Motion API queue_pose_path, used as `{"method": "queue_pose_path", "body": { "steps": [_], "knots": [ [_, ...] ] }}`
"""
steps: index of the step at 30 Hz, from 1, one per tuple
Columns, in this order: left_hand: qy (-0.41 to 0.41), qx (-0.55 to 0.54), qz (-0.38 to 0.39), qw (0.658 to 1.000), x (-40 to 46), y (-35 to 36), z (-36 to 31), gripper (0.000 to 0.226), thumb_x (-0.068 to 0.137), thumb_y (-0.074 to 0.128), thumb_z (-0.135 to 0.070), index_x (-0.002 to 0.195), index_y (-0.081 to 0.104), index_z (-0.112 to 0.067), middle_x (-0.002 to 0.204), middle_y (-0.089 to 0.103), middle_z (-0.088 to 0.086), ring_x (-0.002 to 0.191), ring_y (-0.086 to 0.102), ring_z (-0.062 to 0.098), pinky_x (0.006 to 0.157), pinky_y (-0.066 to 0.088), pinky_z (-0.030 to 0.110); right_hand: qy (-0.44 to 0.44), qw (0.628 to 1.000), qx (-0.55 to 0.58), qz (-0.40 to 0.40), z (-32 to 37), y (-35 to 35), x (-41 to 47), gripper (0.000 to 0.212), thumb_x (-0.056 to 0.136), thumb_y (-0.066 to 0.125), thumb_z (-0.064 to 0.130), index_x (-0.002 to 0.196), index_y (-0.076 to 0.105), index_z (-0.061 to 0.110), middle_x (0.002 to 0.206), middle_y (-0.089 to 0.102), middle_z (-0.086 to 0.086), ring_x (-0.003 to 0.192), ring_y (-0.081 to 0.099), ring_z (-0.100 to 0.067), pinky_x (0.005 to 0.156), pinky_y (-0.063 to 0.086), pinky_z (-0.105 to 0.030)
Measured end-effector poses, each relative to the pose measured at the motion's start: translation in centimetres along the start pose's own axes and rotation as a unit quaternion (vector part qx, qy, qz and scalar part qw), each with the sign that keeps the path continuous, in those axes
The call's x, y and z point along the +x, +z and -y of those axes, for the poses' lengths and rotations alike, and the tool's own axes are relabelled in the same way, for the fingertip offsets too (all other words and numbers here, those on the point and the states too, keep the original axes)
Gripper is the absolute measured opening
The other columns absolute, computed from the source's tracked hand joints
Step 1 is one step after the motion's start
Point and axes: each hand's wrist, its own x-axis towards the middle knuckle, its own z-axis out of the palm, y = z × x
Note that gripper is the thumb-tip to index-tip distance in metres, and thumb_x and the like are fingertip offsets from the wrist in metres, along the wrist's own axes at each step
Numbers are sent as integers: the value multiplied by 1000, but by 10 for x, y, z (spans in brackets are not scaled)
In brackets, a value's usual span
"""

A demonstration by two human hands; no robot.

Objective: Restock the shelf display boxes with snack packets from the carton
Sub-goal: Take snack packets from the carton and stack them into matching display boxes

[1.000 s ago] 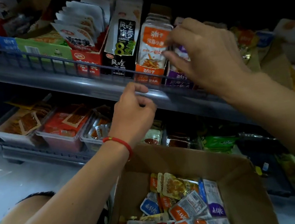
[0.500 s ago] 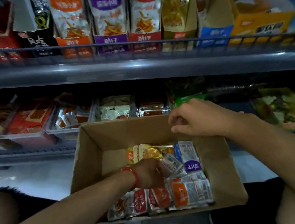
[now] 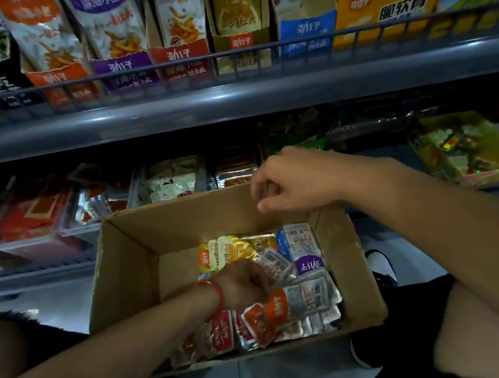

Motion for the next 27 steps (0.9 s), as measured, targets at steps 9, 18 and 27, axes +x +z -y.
{"method": "queue_pose_path", "body": {
  "steps": [9,18,27],
  "knots": [
    [-4,-533,-114,838,-73,-94,-30,6,93,60,3,97,58,0,87,74,22,73,74,25,62,62,27,6,987,111,115,16,6,-2,64,81,68,67,133,57,33,112,65,16,101,63,-3,90,56,-30],
    [53,-280,-269,920,-104,-132,-19,41,81,79,-39,115,66,-22,100,73,0,84,73,14,75,63,37,13,940,319,-119,22,-9,4,19,99,61,8,116,67,15,102,74,2,92,74,-11,77,63,-36],
    [143,-180,-320,919,-128,-158,-7,12,91,70,-33,90,71,-21,91,76,-10,85,72,0,73,63,29,38,906,372,-200,45,-24,8,16,98,63,11,113,68,15,98,79,2,92,76,-14,79,64,-37]
  ]
}}
